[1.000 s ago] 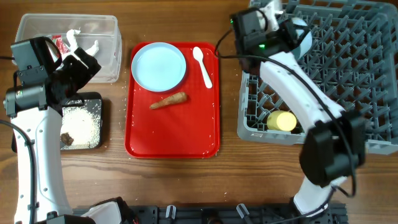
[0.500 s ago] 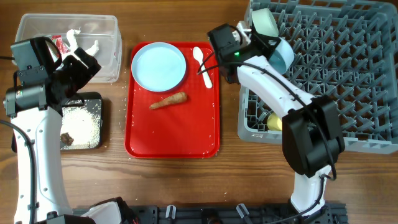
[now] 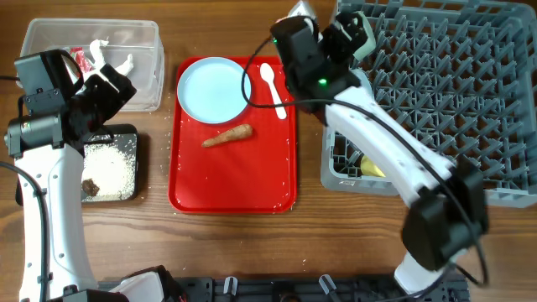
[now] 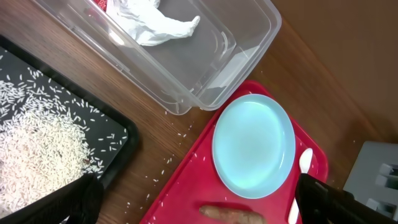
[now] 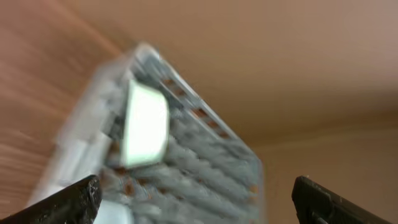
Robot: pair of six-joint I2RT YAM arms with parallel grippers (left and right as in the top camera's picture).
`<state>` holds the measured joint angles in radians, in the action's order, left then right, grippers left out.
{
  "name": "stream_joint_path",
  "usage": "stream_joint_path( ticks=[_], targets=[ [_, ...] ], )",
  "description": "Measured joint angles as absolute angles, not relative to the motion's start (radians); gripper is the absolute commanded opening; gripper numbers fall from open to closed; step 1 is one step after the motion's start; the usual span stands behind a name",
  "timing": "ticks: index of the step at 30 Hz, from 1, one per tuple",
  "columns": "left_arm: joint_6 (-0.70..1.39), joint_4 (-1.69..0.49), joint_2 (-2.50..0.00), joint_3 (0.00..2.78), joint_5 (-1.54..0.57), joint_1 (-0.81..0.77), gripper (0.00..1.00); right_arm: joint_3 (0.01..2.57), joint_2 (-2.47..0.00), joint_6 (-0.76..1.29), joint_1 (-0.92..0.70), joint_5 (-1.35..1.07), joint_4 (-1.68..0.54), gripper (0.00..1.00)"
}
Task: Sort waste into correct bins and load items into the dishwasher rack
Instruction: 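Grasp the light-blue bowl with right gripper and place it in the rack, then grasp the light-blue plate with right gripper and stand it in the rack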
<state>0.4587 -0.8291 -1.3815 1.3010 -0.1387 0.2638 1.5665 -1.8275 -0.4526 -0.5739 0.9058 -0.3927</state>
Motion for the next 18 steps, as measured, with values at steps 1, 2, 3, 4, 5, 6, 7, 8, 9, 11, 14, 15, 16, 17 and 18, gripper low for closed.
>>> stream_joint_path(
  ticks=[1,2,3,4,5,6,7,8,9,11,14,15,16,17,18],
  targets=[
    [0.459,-0.829,-1.382,1.301,-0.139,0.264,1.0,1.569,-1.786,-0.369,-0.595,0.782,-0.422,1.0],
    [0.459,-0.83,-1.382,1.301,-0.138,0.264,1.0,1.572,-1.753,-0.287,-0.628,0.548,-0.449,1.0],
    [0.459,-0.829,-1.382,1.301,-0.139,0.264,1.0,1.571,-1.752,-0.205,-0.65,0.289,-0.432,0.99],
    [0.459,-0.829,-1.382,1.301,-0.139,0.264,1.0,1.568,-1.763,-0.135,-0.657,0.105,-0.399,0.99],
    [0.459,-0.83,-1.382,1.301,-0.139,0.264,1.0,1.568,-1.803,0.02,-0.659,-0.084,-0.366,0.98],
    [0.459,-0.83,-1.382,1.301,-0.139,0.264,1.0,1.567,-1.842,0.11,-0.659,-0.145,-0.361,0.96],
    [0.459,-0.828,-1.382,1.301,-0.138,0.264,1.0,1.565,-1.888,0.197,-0.659,-0.165,-0.362,0.84],
    [0.459,-0.829,-1.382,1.301,-0.139,0.264,1.0,1.563,-1.949,0.292,-0.659,-0.173,-0.362,0.78],
    [0.459,-0.829,-1.382,1.301,-0.139,0.264,1.0,1.559,-1.996,0.36,-0.658,-0.174,-0.363,0.68],
    [0.459,-0.829,-1.382,1.301,-0.139,0.264,1.0,1.549,-2.074,0.514,-0.657,-0.115,-0.354,0.57],
    [0.459,-0.829,-1.382,1.301,-0.139,0.264,1.0,1.548,-2.085,0.698,-0.655,0.059,-0.323,0.43],
    [0.459,-0.829,-1.382,1.301,-0.139,0.264,1.0,1.548,-2.101,0.735,-0.655,0.09,-0.307,0.4],
    [0.459,-0.829,-1.382,1.301,-0.139,0.264,1.0,1.548,-2.126,0.767,-0.655,0.11,-0.29,0.37],
    [0.459,-0.829,-1.382,1.301,-0.139,0.264,1.0,1.548,-2.164,0.806,-0.655,0.125,-0.289,0.36],
    [0.459,-0.829,-1.382,1.301,-0.139,0.264,1.0,1.548,-2.188,0.822,-0.655,0.128,-0.279,0.35]
  ],
)
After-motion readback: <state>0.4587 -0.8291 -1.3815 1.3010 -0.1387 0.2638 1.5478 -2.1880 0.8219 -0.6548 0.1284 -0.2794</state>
